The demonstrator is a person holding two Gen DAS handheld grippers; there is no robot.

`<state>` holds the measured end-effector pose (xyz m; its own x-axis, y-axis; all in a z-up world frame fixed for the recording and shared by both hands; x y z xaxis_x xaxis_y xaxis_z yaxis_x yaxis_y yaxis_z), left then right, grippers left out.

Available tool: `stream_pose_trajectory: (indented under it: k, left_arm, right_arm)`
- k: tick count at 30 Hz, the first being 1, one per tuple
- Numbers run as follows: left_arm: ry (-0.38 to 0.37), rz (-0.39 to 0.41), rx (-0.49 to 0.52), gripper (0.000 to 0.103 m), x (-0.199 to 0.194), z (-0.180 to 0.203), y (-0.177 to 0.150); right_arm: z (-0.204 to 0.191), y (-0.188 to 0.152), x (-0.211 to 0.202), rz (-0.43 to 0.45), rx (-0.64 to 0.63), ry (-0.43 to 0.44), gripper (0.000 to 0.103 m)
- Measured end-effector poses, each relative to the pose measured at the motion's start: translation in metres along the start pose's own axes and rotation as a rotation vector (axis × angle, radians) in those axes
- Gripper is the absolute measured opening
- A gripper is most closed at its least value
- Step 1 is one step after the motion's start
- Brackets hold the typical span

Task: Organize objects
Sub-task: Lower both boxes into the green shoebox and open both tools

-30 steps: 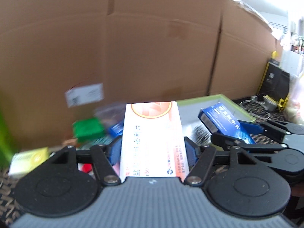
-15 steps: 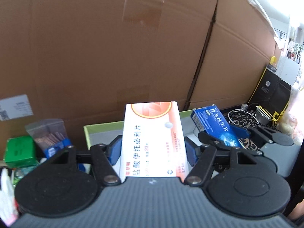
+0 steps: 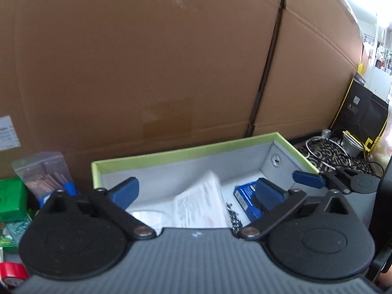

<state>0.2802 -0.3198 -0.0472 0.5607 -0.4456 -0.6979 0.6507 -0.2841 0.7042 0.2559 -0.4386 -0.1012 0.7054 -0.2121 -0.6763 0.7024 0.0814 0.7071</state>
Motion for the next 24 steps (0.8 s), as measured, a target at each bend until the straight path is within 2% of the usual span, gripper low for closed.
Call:
stream_pose_trajectory:
  k: [4, 8, 11, 14, 16, 20, 24]
  left_arm:
    - [-0.037, 0.009, -0.020, 0.103, -0.019, -0.004, 0.000]
    - [-0.045, 0.064, -0.021, 0.103, -0.054, -0.009, -0.003]
    - [-0.016, 0.107, -0.006, 0.103, -0.087, -0.019, -0.011]
    - [0.001, 0.130, -0.009, 0.103, -0.115, -0.027, -0.024]
    - [0.025, 0.136, -0.030, 0.103, -0.131, -0.038, -0.040]
    - [0.074, 0.133, -0.076, 0.103, -0.156, -0.067, -0.080]
    - [0.168, 0.102, -0.123, 0.103, -0.168, -0.105, -0.115]
  right_arm:
    - [0.006, 0.002, -0.014, 0.034, 0.001, -0.016, 0.079]
    - [0.013, 0.010, -0.050, 0.116, 0.042, -0.032, 0.087]
    - [0.011, 0.010, -0.085, 0.196, 0.076, -0.030, 0.090]
    - [0.000, 0.004, -0.117, 0.273, 0.102, 0.014, 0.095]
    - [-0.014, 0.000, -0.130, 0.311, 0.107, 0.051, 0.095]
    - [-0.045, -0.015, -0.142, 0.331, 0.108, 0.125, 0.096]
    - [-0.073, -0.039, -0.149, 0.307, 0.105, 0.187, 0.096]
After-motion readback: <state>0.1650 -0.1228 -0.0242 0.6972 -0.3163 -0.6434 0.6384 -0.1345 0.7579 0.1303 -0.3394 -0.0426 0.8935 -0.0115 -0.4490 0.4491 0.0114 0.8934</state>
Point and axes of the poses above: each gripper's, at about its wrist camera, not at the fingertips, and x roughly the way its jaws point, z to its right, y to its top, the point moved 10 cm from there along x, roughly the way its jaws point, and after that the axes turned 12 degrees about -z, right-handed, at the moved point
